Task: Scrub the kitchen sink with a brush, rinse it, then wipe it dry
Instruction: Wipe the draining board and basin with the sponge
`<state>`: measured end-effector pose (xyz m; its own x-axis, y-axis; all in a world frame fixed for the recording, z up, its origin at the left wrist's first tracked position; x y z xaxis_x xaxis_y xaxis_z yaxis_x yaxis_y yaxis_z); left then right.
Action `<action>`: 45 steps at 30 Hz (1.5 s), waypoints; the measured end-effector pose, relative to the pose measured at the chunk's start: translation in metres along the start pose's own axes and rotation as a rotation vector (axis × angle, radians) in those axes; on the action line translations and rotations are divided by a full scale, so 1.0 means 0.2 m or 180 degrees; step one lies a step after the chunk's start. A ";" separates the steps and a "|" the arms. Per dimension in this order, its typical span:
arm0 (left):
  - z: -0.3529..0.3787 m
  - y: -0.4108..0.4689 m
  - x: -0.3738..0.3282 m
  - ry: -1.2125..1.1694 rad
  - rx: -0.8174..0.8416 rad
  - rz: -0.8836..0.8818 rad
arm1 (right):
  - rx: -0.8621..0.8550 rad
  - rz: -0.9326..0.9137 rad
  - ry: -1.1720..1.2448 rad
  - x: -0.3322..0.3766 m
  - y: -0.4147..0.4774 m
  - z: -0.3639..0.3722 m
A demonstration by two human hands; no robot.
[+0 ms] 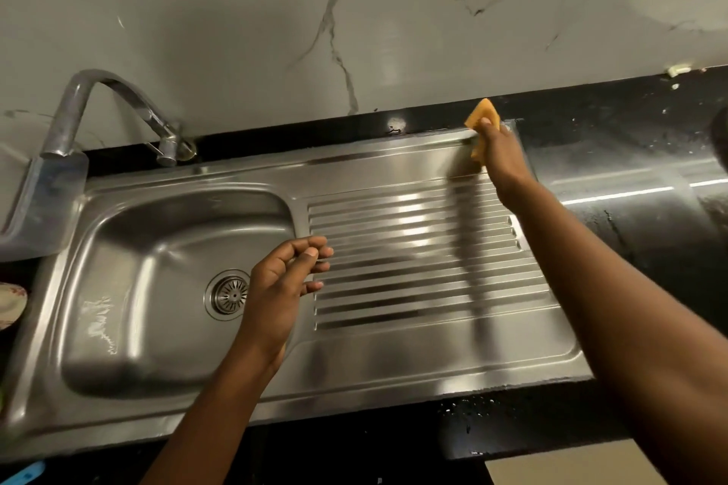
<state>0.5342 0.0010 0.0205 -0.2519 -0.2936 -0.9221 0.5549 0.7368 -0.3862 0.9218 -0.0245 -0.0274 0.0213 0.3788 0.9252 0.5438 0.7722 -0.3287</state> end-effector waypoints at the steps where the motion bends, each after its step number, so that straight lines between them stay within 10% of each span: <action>1: 0.00 0.00 -0.01 0.0026 0.0002 0.0004 | -0.0038 -0.0172 -0.0454 -0.01 0.03 -0.01; 8: -0.06 0.05 0.00 0.0232 0.0031 -0.0015 | 0.0105 0.0392 -0.2560 -0.22 0.30 0.09; 21: -0.30 0.06 0.06 0.0326 0.0082 -0.0099 | 0.0079 -0.0008 -0.3263 -0.19 0.33 0.85; 32: -0.57 -0.07 0.08 0.0241 -0.0241 -0.0072 | 0.1392 -0.0715 -0.3643 -0.03 0.10 1.85; 36: -0.62 -0.12 0.07 0.0170 -0.0229 -0.0003 | 0.1796 -0.0544 -0.3165 0.05 0.10 1.83; 45: -0.70 -0.23 0.06 -0.0074 -0.0110 0.0088 | 0.2042 0.0413 0.0524 0.22 -0.22 1.63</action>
<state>0.3943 0.0489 0.0314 -0.2182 -0.2864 -0.9329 0.5337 0.7653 -0.3598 0.6245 0.1242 -0.0332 0.2081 0.4455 0.8708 -0.0767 0.8949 -0.4395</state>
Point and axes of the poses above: each hand's wrist, its own y-axis towards the middle knuckle, its own z-axis out of the palm, x = y × z, the point moved 4 cm from there along y, towards the middle knuckle, and after that the axes turned 13 degrees about x, right-handed, at the moved point
